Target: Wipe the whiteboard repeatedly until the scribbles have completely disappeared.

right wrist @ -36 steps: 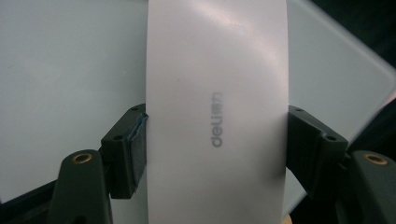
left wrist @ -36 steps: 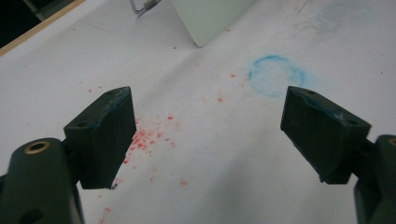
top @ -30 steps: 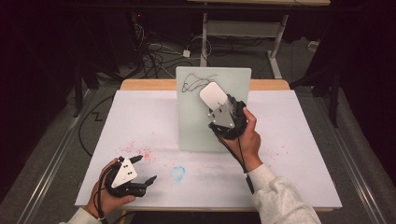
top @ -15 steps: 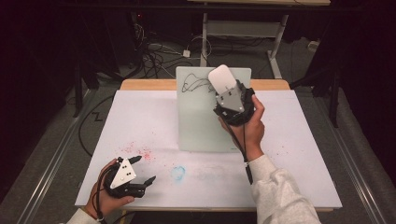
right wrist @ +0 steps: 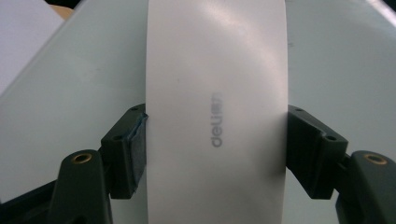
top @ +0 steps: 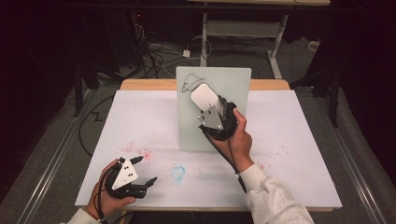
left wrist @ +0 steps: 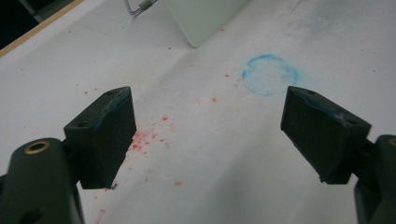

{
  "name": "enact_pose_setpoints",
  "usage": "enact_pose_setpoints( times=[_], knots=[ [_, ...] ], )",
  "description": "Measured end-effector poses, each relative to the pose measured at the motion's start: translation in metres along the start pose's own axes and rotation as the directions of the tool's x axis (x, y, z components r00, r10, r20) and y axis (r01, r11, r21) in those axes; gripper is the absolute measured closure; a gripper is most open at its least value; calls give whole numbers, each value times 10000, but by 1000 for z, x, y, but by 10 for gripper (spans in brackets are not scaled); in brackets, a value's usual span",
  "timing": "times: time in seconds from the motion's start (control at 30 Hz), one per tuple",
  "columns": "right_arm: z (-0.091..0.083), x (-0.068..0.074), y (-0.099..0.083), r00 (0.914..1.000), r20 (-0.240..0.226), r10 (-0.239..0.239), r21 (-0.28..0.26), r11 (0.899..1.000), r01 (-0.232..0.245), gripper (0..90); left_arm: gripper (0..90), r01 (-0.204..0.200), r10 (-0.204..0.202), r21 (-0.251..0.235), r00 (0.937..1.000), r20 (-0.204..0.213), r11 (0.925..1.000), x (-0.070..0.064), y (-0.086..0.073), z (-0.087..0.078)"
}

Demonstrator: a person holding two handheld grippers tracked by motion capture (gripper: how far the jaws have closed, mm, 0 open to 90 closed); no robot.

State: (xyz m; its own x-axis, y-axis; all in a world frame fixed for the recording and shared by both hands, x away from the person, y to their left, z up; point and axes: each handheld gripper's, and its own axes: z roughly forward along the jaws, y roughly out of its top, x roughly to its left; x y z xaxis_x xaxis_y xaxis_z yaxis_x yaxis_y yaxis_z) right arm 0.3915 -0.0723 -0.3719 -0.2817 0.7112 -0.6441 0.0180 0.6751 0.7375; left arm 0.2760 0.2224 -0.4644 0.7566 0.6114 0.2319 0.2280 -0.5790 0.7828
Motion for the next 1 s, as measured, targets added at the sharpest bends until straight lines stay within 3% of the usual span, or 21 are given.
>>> enact_pose_setpoints(
  times=[0.23,0.37,0.5,0.73,0.83,0.93,1.0],
  knots=[
    [0,-31,4,9926,444,1132,-128,9935,-1127,310,174,10,-10,-4,10000,1,10000,0,0,0],
    [2,-31,11,9905,671,1202,-109,9928,-1197,310,174,19,-19,-32,10000,2,10000,0,1,0],
    [5,-20,17,9884,710,1343,-206,9909,-1331,310,174,33,-33,-14,10000,46,10000,0,1,1],
    [8,16,23,9990,-4,450,-210,9988,-450,310,174,23,-23,-51,10000,52,10000,0,1,1],
    [9,33,23,9999,-68,-132,-249,9996,130,310,174,26,-25,-78,10000,42,10000,0,1,0],
    [11,34,27,9998,-156,-112,-296,9995,108,310,174,24,-24,-78,10000,47,10000,-1,1,0],
    [11,29,32,9998,110,-191,-323,9993,194,310,174,29,-29,-94,10000,50,10000,-1,1,0]
  ],
)
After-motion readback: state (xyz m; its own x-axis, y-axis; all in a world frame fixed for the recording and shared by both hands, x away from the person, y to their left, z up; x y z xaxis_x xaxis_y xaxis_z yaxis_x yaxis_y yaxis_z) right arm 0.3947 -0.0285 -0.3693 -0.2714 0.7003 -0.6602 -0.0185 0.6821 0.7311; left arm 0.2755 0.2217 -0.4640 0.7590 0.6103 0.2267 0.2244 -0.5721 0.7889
